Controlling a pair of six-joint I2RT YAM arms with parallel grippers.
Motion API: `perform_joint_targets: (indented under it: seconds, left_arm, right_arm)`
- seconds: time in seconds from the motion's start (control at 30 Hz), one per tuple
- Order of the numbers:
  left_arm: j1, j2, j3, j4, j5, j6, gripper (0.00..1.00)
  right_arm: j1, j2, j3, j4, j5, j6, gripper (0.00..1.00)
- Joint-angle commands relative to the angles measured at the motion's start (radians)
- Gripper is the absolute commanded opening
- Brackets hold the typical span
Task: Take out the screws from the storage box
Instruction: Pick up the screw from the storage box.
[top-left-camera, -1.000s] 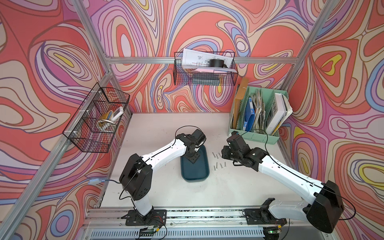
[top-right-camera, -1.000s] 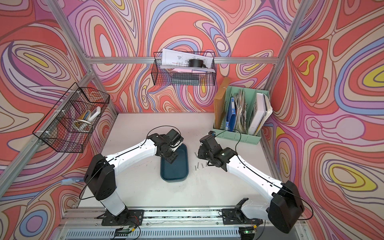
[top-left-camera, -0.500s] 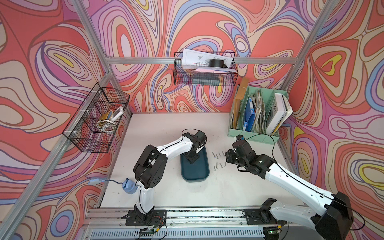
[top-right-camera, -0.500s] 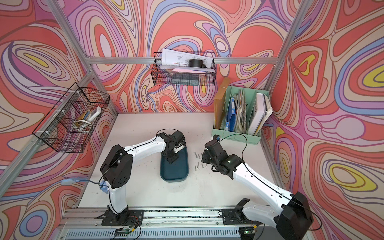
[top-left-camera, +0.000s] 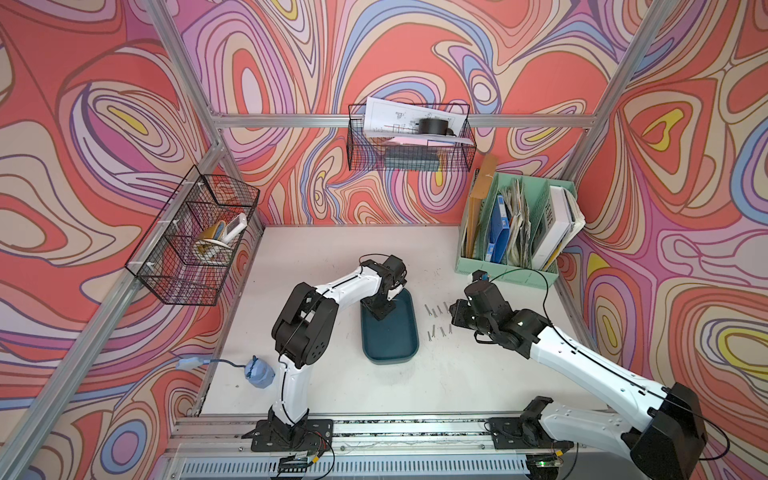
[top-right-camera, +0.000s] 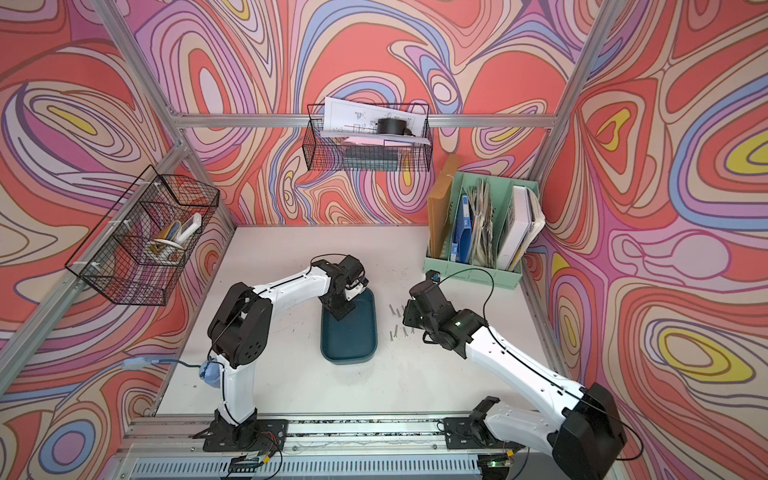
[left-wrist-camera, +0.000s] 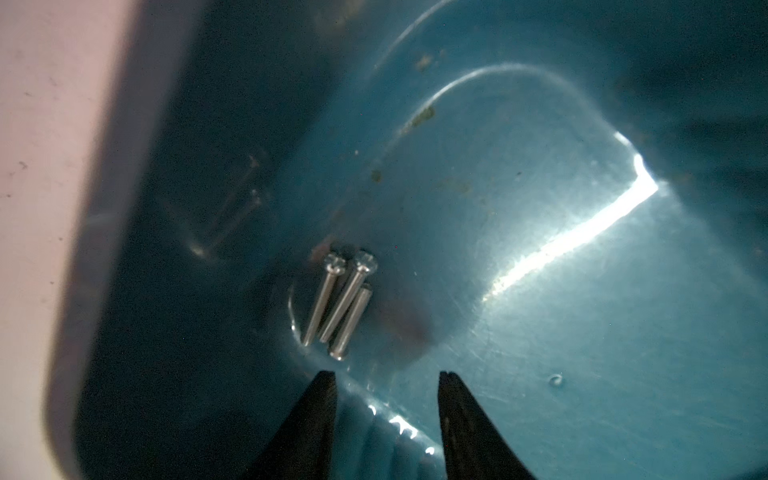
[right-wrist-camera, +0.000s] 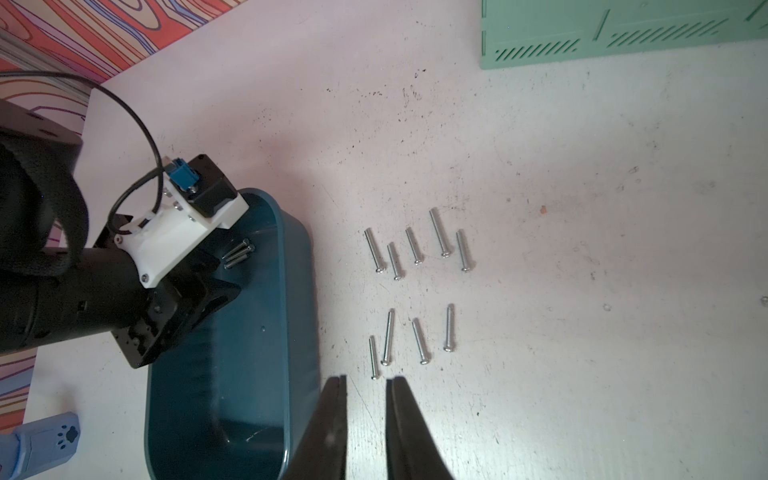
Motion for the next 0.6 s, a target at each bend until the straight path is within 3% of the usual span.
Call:
perform_joint_targets:
  seconds: [0.0, 0.23, 0.4, 0.57]
  left_arm:
    - [0.011, 0.022, 0.016, 0.017, 0.019, 0.017, 0.44]
    - [0.052, 0.066, 0.028, 0.017, 0.09, 0.005, 0.37]
    - [0.052, 0.063, 0.034, 0.018, 0.095, 0.001, 0.42]
    - [0.054, 0.06, 0.031, 0.003, 0.107, 0.002, 0.4]
  right_arm:
    - [0.0, 0.005, -0.006, 0.007, 0.003, 0.007, 0.19]
    - [0.0, 0.015, 0.003, -0.004, 0.009, 0.004, 0.19]
    - [0.0, 0.016, -0.001, -0.01, 0.013, 0.006, 0.19]
    - [0.0, 0.014, -0.011, -0.01, 0.019, 0.009, 0.19]
